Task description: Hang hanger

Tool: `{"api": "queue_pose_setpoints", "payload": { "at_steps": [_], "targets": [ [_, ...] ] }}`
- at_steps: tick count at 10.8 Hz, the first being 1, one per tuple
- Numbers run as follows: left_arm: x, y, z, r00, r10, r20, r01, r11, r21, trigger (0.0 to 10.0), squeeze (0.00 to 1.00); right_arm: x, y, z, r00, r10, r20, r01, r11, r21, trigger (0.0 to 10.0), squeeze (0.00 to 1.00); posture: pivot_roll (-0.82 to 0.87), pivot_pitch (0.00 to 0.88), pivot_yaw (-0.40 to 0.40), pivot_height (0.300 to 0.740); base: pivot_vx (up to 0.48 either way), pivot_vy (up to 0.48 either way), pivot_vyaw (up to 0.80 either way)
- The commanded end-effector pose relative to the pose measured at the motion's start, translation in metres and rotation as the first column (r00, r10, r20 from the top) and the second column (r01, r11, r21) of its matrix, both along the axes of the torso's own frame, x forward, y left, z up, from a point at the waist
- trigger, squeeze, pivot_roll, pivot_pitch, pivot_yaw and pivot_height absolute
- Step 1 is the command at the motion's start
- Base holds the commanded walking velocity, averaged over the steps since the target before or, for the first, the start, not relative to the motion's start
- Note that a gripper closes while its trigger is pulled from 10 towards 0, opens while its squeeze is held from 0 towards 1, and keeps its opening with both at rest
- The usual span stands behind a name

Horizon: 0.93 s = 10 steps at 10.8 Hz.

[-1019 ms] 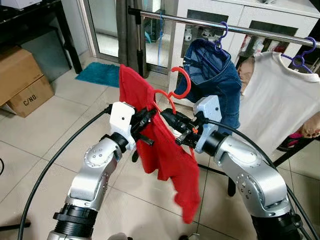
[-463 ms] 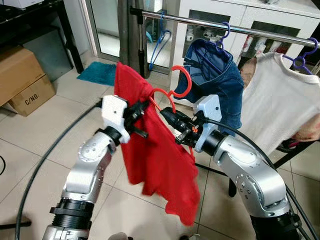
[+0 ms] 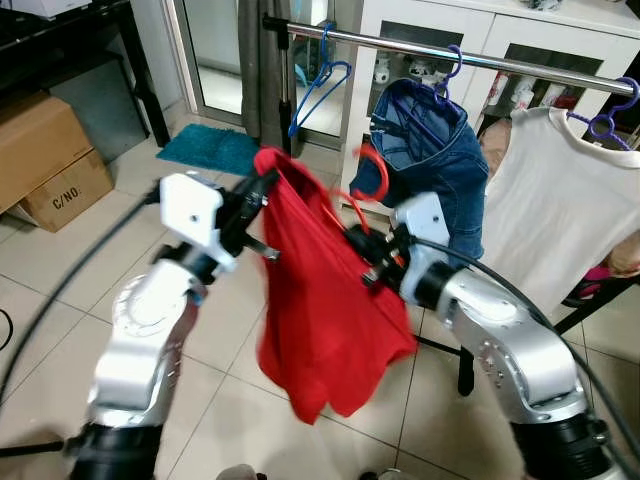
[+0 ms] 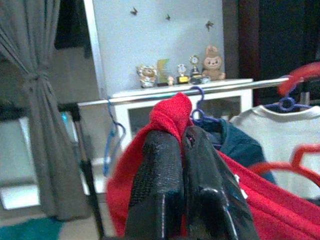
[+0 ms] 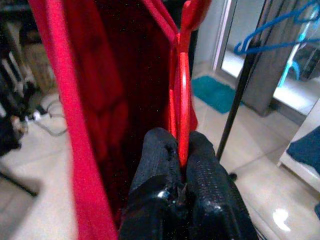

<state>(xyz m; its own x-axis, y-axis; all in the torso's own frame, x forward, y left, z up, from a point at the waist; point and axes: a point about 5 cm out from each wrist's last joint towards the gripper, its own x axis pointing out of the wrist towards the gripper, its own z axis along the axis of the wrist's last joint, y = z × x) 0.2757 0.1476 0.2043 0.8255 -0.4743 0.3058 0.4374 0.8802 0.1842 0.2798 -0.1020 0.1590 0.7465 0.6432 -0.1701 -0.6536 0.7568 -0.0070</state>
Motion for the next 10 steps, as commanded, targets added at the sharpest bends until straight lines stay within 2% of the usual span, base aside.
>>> {"api": "queue_pose_setpoints", "payload": {
  "at_steps": [1,2,3,4,6,7,8,9,10],
  "targets": [
    [0.0,0.015,0.019,0.994,0.087,0.072,-0.088,0.996,0.015,0.0,0.0,-0.003,-0.003,-0.005,0.999,0.024,-0.023,-0.025,0.999,-0.028,0.0,0.0,0.0,0.0,-0.016,0.74,0.0,0.0,0.0],
    [0.002,0.02,0.022,0.989,0.12,0.081,-0.123,0.992,0.025,0.0,0.0,-0.005,-0.003,-0.005,0.999,0.043,-0.022,-0.044,0.999,-0.023,0.0,0.0,0.0,0.0,-0.017,0.74,0.0,0.0,0.0],
    [0.017,0.064,0.041,0.938,0.324,0.121,-0.336,0.938,0.087,0.0,0.0,-0.015,-0.004,0.005,0.982,0.186,0.021,-0.186,0.982,0.033,0.0,0.0,0.0,0.0,-0.017,0.74,0.0,0.0,0.0],
    [0.028,0.096,0.049,0.893,0.431,0.127,-0.447,0.881,0.156,0.0,0.0,-0.021,-0.003,0.015,0.964,0.259,0.056,-0.263,0.96,0.094,0.0,0.0,0.0,0.0,-0.012,0.74,0.0,0.0,0.0],
    [0.042,0.132,0.051,0.839,0.535,0.1,-0.541,0.8,0.258,0.0,0.0,-0.025,-0.003,0.026,0.948,0.303,0.099,-0.316,0.933,0.17,0.0,0.0,-0.01,0.0,-0.005,0.74,0.0,0.0,0.0],
    [0.046,0.137,0.044,0.836,0.544,0.069,-0.539,0.789,0.295,0.0,0.0,-0.026,-0.002,0.029,0.944,0.31,0.11,-0.326,0.923,0.203,0.0,0.0,-0.01,0.0,-0.002,0.74,0.0,0.0,0.0],
    [0.052,0.138,0.027,0.835,0.55,-0.009,-0.523,0.799,0.297,0.0,0.0,-0.029,0.001,0.032,0.941,0.317,0.118,-0.336,0.909,0.245,0.0,0.0,-0.01,0.0,0.001,0.74,0.0,0.0,0.0],
    [0.055,0.131,0.015,0.853,0.52,-0.054,-0.488,0.829,0.274,0.0,0.0,-0.031,0.003,0.032,0.94,0.319,0.118,-0.339,0.905,0.257,0.0,0.0,-0.01,0.0,0.006,0.74,0.0,0.0,0.0],
    [0.052,0.089,0.003,0.948,0.296,-0.116,-0.264,0.937,0.227,0.0,0.0,-0.02,0.003,0.03,0.972,0.212,0.098,-0.23,0.94,0.251,0.0,0.0,-0.01,0.0,0.007,0.74,0.0,0.0,0.0]
  ]
}}
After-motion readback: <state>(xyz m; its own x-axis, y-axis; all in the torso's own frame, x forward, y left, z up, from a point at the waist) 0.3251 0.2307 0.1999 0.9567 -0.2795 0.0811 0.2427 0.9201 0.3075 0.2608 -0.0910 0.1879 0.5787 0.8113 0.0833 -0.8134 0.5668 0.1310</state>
